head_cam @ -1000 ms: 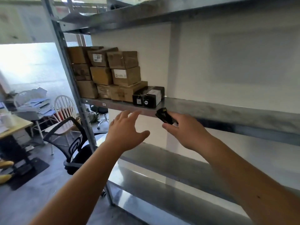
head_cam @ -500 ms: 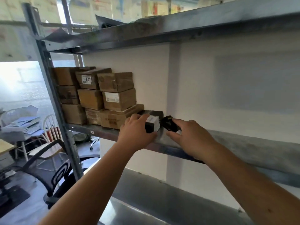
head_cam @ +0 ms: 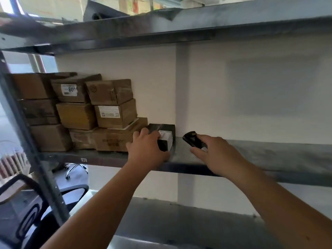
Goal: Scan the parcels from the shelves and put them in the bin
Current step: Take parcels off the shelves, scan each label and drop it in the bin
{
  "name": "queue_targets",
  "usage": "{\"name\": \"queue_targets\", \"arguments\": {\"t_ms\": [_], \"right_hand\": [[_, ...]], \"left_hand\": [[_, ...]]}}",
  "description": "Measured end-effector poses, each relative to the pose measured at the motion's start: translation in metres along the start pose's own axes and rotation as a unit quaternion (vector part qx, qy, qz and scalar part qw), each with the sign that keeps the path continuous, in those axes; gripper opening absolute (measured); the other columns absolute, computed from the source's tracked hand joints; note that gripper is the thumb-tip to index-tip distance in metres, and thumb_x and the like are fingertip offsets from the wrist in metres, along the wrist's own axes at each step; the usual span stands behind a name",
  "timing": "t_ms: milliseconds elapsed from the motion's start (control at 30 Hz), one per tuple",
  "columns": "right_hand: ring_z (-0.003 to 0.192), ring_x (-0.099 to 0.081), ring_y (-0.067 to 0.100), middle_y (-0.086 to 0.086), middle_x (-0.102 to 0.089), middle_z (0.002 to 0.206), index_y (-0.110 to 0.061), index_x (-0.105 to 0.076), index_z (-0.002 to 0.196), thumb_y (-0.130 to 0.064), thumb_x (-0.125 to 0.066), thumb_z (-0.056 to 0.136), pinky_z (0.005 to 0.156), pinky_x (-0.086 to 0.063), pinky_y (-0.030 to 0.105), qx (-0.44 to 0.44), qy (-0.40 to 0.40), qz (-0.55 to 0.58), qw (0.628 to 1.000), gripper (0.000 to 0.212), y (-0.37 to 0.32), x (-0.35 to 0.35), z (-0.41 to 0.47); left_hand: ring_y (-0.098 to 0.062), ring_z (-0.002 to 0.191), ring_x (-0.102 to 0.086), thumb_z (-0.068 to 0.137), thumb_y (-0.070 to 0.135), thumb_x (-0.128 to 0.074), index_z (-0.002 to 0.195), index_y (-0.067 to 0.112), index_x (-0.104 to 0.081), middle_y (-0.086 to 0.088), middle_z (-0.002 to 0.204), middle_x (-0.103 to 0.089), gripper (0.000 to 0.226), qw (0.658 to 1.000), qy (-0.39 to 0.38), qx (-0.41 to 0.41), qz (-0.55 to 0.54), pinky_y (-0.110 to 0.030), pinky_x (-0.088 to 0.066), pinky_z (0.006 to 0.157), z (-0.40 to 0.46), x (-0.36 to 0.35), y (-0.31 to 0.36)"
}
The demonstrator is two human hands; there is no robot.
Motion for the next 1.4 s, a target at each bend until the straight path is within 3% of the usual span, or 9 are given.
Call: {"name": "queue_targets", "arguments": {"t_ms": [267,467,667,867,933,1000,1133,1233,1400], "right_hand": [[0.077,-0.061,0.01,-0.009,-0.063,0.1,-0.036,-0.061,0.132,-0.055,-0.056,0.1,0.061,-0.047,0.03,-0.04,0.029,0.004,0.999,0.037,-0.011,0.002,-0.029],[0.087,-0.065,0.014,-0.005,-0.067,0.106,-0.042,-0.057,0.136,-0.061,-0.053,0.098,0.082,-0.058,0.041,-0.071,0.039,0.0,0.997,0.043,-0.02,-0.007,-0.054],[0.089,-0.064,0.011,-0.008,-0.069,0.106,-0.041,-0.06,0.13,-0.06,-0.053,0.099,0.081,-0.057,0.036,-0.087,0.045,-0.005,0.995,0.037,-0.027,-0.009,-0.079],[0.095,-0.063,0.016,-0.004,-0.067,0.114,-0.041,-0.057,0.138,-0.06,-0.053,0.099,0.086,-0.056,0.039,-0.101,0.06,-0.019,0.993,0.044,-0.032,0.0,-0.095],[0.096,-0.064,0.015,-0.005,-0.067,0.113,-0.043,-0.058,0.135,-0.061,-0.053,0.098,0.087,-0.056,0.039,-0.102,0.059,-0.018,0.993,0.041,-0.028,0.002,-0.097],[0.096,-0.065,0.015,-0.006,-0.068,0.113,-0.046,-0.059,0.131,-0.064,-0.053,0.097,0.087,-0.057,0.04,-0.107,0.058,-0.012,0.993,0.039,-0.02,0.006,-0.098],[0.093,-0.064,0.014,-0.006,-0.067,0.114,-0.048,-0.058,0.13,-0.067,-0.051,0.096,0.085,-0.057,0.039,-0.122,0.053,-0.041,0.99,0.039,0.001,0.022,-0.099],[0.099,-0.062,0.015,-0.007,-0.065,0.119,-0.048,-0.055,0.136,-0.066,-0.052,0.097,0.085,-0.055,0.037,-0.127,0.052,-0.051,0.989,0.043,0.015,0.028,-0.102],[0.099,-0.062,0.015,-0.003,-0.065,0.123,-0.044,-0.053,0.144,-0.067,-0.053,0.096,0.083,-0.055,0.037,-0.136,0.049,-0.042,0.989,0.053,0.038,0.032,-0.099]], "left_hand": [[-0.024,0.119,-0.043,0.069,0.053,-0.079,0.125,0.037,-0.059,0.004,0.118,-0.047,0.062,0.996,-0.017,-0.065,-0.065,-0.051,-0.048,0.097,-0.004,0.006,-0.016],[-0.017,0.111,-0.043,0.068,0.042,-0.085,0.12,0.033,-0.066,0.005,0.111,-0.051,0.056,0.982,-0.032,-0.124,-0.141,-0.038,-0.048,0.089,-0.003,0.009,-0.028],[-0.013,0.106,-0.056,0.077,0.015,-0.081,0.112,0.03,-0.065,0.007,0.116,-0.056,0.041,0.951,-0.038,-0.164,-0.259,-0.015,-0.048,0.068,-0.012,-0.002,-0.027],[-0.017,0.114,-0.059,0.075,0.013,-0.071,0.108,0.031,-0.071,0.006,0.117,-0.064,0.037,0.912,-0.085,-0.165,-0.365,-0.036,-0.056,0.097,-0.006,-0.014,-0.016],[-0.016,0.108,-0.06,0.078,0.011,-0.07,0.105,0.023,-0.076,0.005,0.105,-0.064,0.031,0.875,-0.109,-0.135,-0.452,-0.021,-0.052,0.092,0.002,-0.019,-0.009],[-0.007,0.091,-0.057,0.091,0.001,-0.069,0.104,0.009,-0.077,0.012,0.09,-0.058,0.017,0.843,-0.124,-0.074,-0.519,-0.003,-0.044,0.07,0.011,-0.021,-0.002],[-0.015,0.082,-0.065,0.089,0.03,-0.083,0.085,0.014,-0.075,0.008,0.081,-0.068,0.018,0.835,-0.101,-0.015,-0.54,-0.023,-0.049,0.068,0.033,-0.038,0.014],[-0.02,0.099,-0.07,0.078,0.036,-0.092,0.103,0.024,-0.074,0.001,0.104,-0.075,0.033,0.818,-0.151,0.023,-0.555,-0.037,-0.06,0.088,0.038,-0.057,0.031],[-0.02,0.115,-0.063,0.079,0.043,-0.09,0.13,0.031,-0.064,0.003,0.129,-0.064,0.059,0.829,-0.194,-0.02,-0.525,-0.039,-0.055,0.101,0.049,-0.068,0.064]]}}
Point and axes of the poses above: each hand's wrist, its own z-axis towards the middle knuckle, its own x-axis out of the back of the hand, y = z × x, the point moved 4 cm from there along z, towards the middle knuckle
